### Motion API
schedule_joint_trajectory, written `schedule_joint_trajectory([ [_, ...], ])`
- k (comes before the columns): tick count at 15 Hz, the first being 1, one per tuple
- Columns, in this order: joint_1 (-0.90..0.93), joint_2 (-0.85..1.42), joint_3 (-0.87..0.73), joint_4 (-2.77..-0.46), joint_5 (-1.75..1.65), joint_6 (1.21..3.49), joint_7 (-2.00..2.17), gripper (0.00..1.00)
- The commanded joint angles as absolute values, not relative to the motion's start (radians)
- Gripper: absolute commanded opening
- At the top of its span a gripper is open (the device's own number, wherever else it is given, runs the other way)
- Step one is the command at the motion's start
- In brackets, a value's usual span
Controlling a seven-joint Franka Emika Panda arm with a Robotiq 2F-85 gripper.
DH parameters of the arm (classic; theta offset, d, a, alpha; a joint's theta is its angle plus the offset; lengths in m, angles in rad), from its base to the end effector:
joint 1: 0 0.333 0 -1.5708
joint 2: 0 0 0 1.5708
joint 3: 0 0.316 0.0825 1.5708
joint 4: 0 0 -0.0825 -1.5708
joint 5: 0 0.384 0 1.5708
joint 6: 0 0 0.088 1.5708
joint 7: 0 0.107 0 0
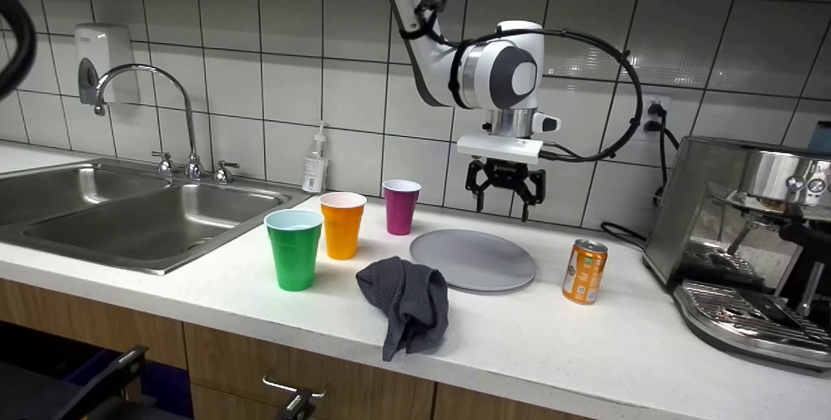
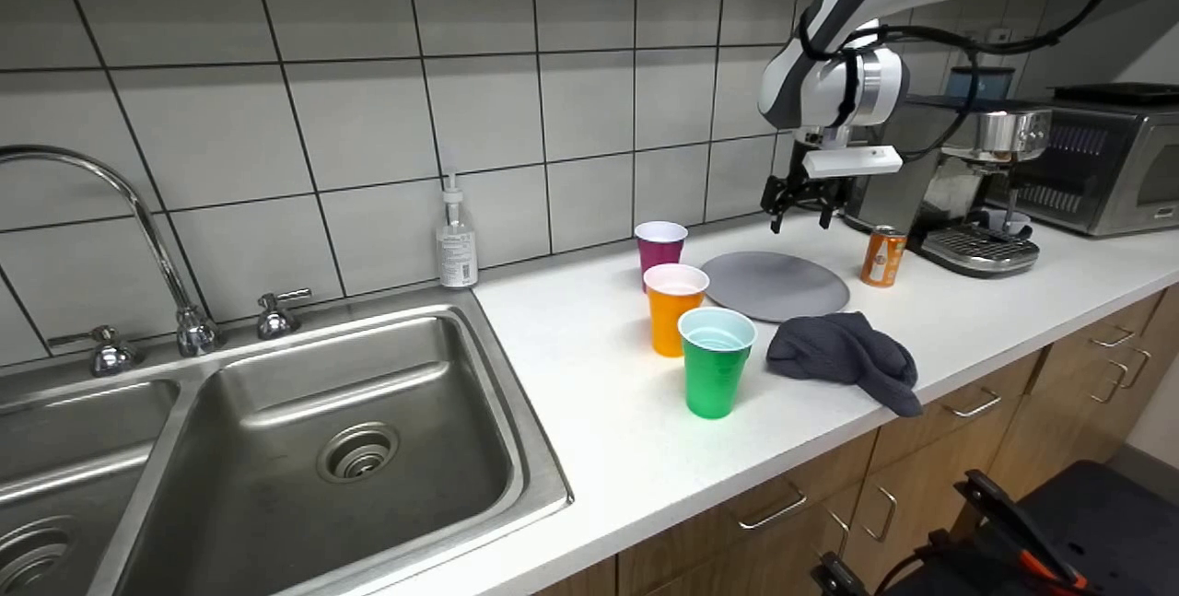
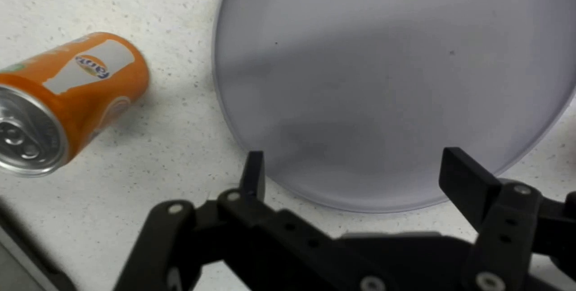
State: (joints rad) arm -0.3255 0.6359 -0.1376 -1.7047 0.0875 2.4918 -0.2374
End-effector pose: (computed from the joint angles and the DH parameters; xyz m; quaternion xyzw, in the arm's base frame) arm 0.6226 -0.2992 0.2411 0.9885 -0.1283 0.0707 0.0370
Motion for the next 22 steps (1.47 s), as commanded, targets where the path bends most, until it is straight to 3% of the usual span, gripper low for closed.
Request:
schedule_joint_trajectory([
  [1, -0.31, 0.571, -0.12, -1.787, 0.074, 2.531, -0.235, 1.0],
  [22, -0.264, 0.503, -0.002, -1.876, 0.121, 2.608, -0.256, 1.0],
])
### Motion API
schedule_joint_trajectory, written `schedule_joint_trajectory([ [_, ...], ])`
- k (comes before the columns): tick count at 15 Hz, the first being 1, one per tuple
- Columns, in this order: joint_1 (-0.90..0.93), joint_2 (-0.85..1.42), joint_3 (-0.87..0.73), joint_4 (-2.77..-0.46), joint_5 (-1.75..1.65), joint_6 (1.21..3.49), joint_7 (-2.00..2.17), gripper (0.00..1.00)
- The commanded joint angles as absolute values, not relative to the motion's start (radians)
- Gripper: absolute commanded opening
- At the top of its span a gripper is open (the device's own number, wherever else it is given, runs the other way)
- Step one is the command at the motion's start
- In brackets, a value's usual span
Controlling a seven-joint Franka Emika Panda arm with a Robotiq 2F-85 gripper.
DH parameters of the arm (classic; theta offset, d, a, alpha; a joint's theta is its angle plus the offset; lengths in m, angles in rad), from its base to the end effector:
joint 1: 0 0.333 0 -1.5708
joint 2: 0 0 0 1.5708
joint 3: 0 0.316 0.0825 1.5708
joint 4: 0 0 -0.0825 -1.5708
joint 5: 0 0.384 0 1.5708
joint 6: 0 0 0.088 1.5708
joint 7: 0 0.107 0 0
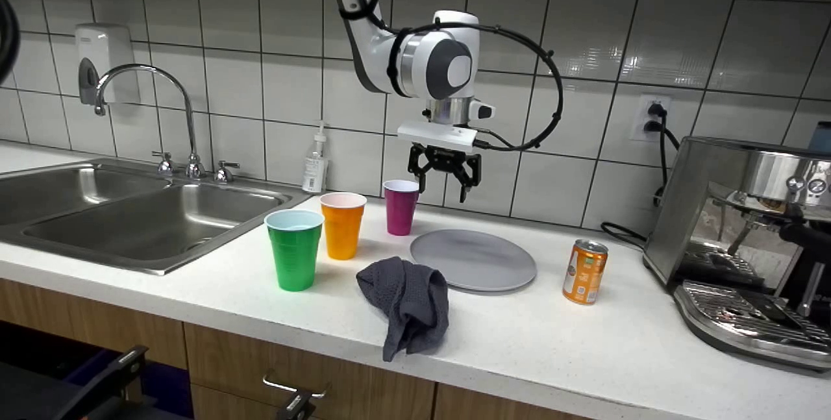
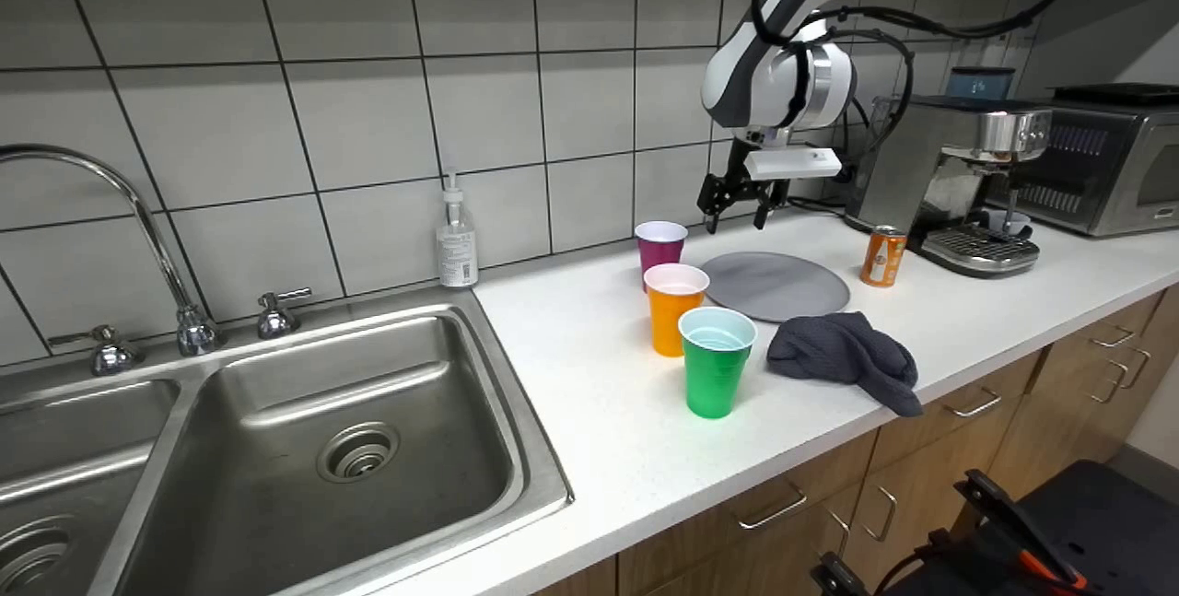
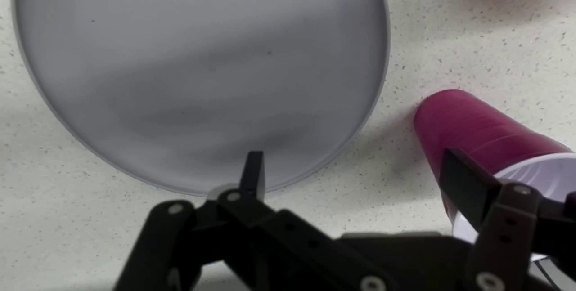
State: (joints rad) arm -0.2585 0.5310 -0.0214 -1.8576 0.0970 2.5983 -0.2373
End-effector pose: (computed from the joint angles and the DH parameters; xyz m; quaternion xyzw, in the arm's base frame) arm 0.6362 -0.1838 0.2536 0.9925 -0.0578 0.1074 0.0035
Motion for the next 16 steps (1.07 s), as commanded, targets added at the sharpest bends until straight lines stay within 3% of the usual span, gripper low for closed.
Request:
schedule_joint_trajectory([
  [1, -0.263, 0.504, 0.001, -1.873, 0.122, 2.609, -0.256, 1.0],
  [16, -0.219, 0.56, 0.022, -1.79, 0.106, 2.585, -0.246, 1.0],
])
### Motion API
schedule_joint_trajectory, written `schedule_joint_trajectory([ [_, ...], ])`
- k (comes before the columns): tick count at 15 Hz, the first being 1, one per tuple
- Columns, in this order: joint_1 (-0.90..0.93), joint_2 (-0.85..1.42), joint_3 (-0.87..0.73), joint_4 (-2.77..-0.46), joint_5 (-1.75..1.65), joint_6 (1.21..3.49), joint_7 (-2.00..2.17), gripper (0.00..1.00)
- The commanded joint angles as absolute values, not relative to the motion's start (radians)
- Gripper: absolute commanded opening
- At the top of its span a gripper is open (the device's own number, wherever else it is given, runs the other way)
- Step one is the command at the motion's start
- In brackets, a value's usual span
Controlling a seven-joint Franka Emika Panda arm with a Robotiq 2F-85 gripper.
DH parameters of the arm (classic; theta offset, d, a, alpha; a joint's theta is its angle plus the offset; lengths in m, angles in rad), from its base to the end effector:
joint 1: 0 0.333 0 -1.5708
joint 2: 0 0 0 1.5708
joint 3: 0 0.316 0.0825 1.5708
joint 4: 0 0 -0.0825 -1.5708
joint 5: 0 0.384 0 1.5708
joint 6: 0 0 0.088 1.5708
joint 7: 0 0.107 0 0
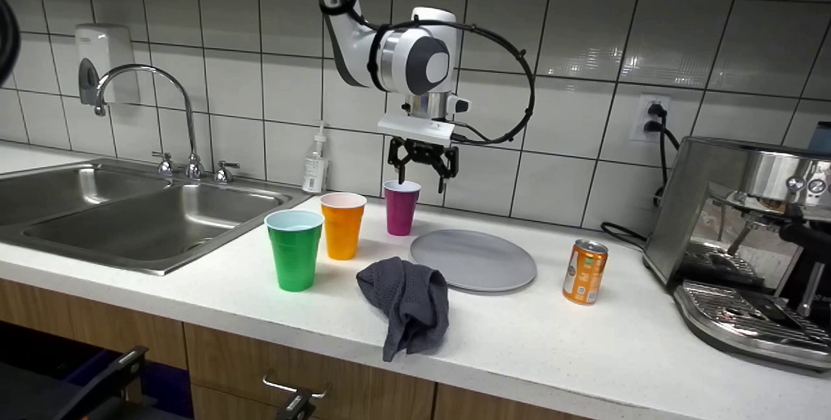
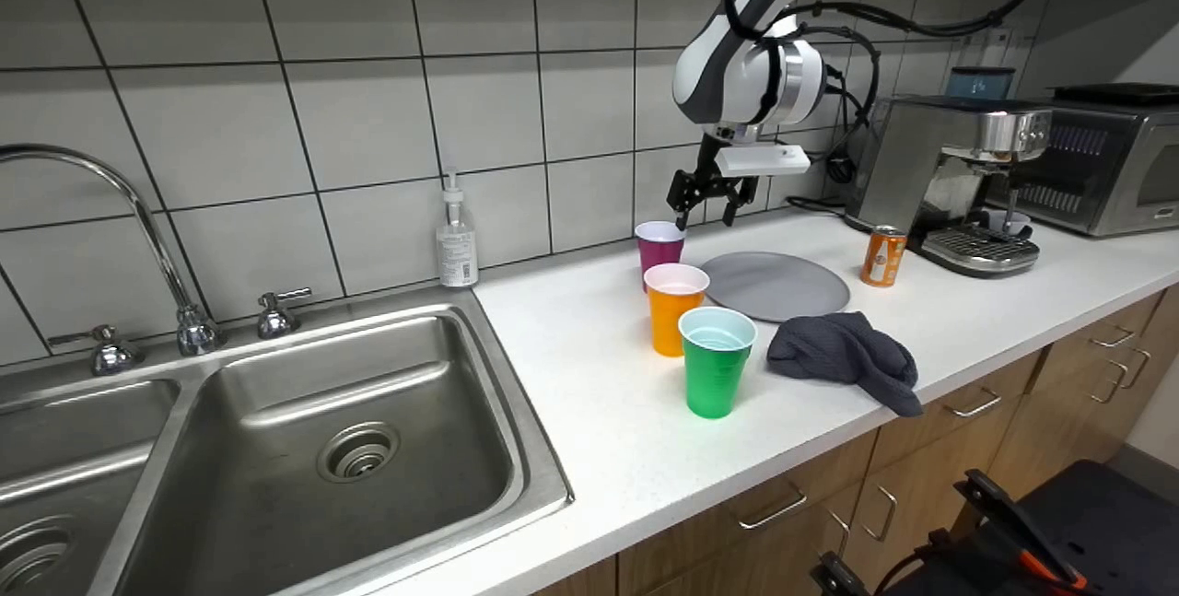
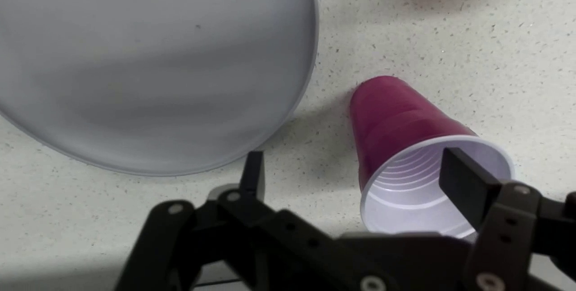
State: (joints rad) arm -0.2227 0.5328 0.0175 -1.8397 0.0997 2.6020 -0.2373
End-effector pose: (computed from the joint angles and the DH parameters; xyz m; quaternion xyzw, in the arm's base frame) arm 0.6533 -0.1390 0.2605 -0.9925 0.0253 -0.1191 0.0087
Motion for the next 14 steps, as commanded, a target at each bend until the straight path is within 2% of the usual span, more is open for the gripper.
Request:
schedule_joint_trajectory([
  [1, -0.217, 0.569, 0.021, -1.779, 0.106, 2.586, -0.244, 1.0],
  [14, -0.207, 0.691, 0.017, -1.624, 0.09, 2.552, -0.233, 1.0],
])
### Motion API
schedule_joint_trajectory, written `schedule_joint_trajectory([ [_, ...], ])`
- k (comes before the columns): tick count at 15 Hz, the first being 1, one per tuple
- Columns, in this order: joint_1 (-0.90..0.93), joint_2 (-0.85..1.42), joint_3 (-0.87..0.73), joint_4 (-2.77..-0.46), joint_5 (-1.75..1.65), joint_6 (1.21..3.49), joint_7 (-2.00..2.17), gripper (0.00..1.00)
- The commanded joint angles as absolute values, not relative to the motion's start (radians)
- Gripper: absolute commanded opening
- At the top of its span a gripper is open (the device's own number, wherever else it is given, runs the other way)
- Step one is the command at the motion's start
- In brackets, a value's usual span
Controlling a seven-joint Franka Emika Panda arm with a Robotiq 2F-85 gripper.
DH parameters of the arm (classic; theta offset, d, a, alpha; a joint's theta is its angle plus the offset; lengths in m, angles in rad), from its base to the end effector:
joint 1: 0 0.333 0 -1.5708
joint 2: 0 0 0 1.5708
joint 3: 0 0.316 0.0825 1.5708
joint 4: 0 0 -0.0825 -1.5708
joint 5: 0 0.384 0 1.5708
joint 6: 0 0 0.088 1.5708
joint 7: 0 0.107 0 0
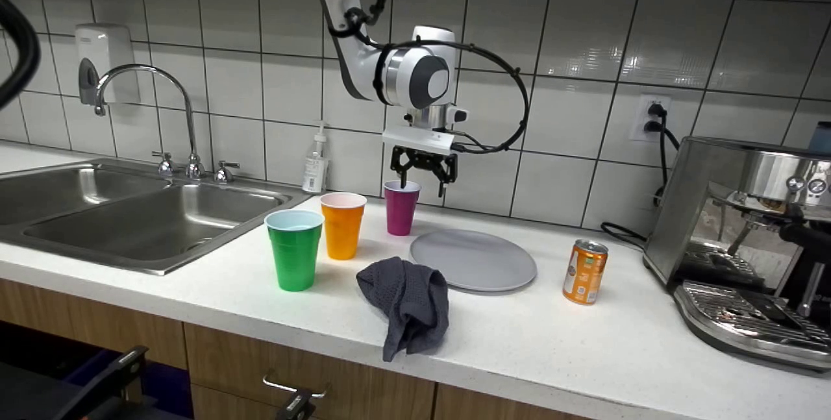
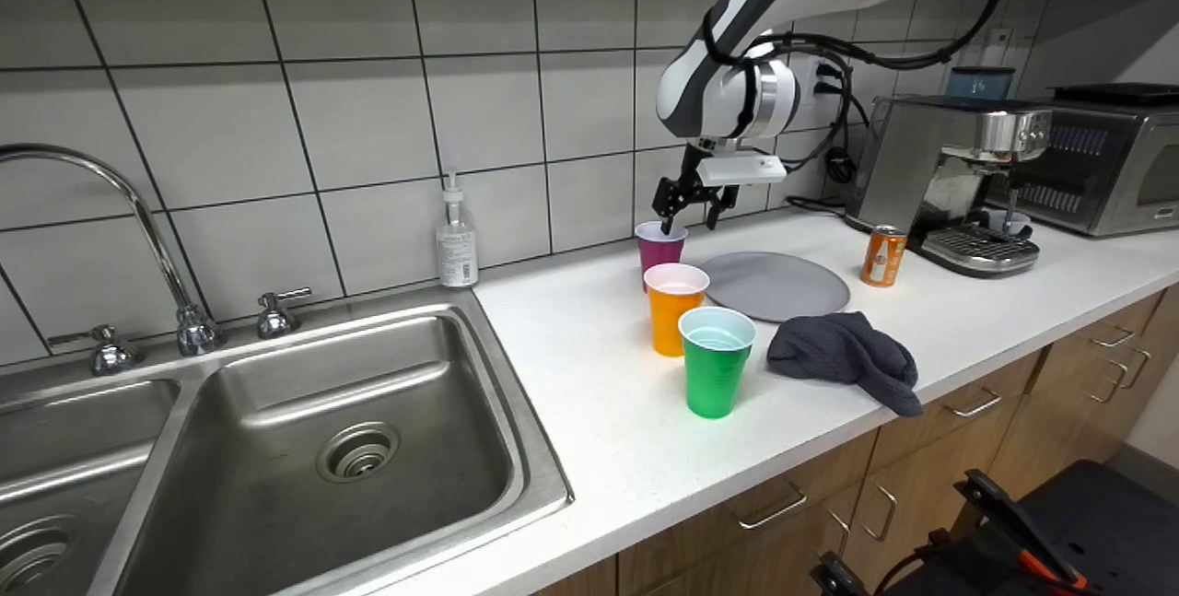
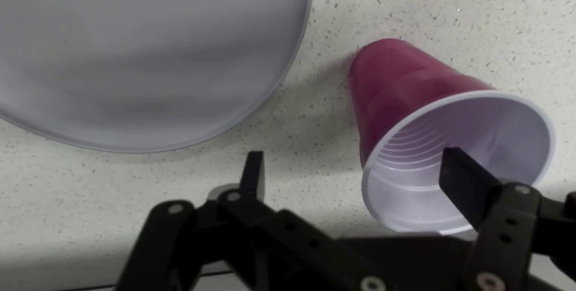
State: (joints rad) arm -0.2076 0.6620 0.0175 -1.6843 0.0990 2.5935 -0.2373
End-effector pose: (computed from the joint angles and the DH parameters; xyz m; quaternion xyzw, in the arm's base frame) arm 0.6894 -0.1362 0.2394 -0.9916 0.0178 -0.1278 0.0090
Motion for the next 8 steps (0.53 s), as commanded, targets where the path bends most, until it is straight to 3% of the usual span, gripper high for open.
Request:
schedule_joint_trajectory([
  [1, -0.207, 0.695, 0.016, -1.619, 0.089, 2.55, -0.232, 1.0],
  [7, -0.206, 0.716, 0.013, -1.595, 0.086, 2.537, -0.229, 0.98],
  [8, -0.206, 0.717, 0.014, -1.595, 0.087, 2.537, -0.231, 0.74],
])
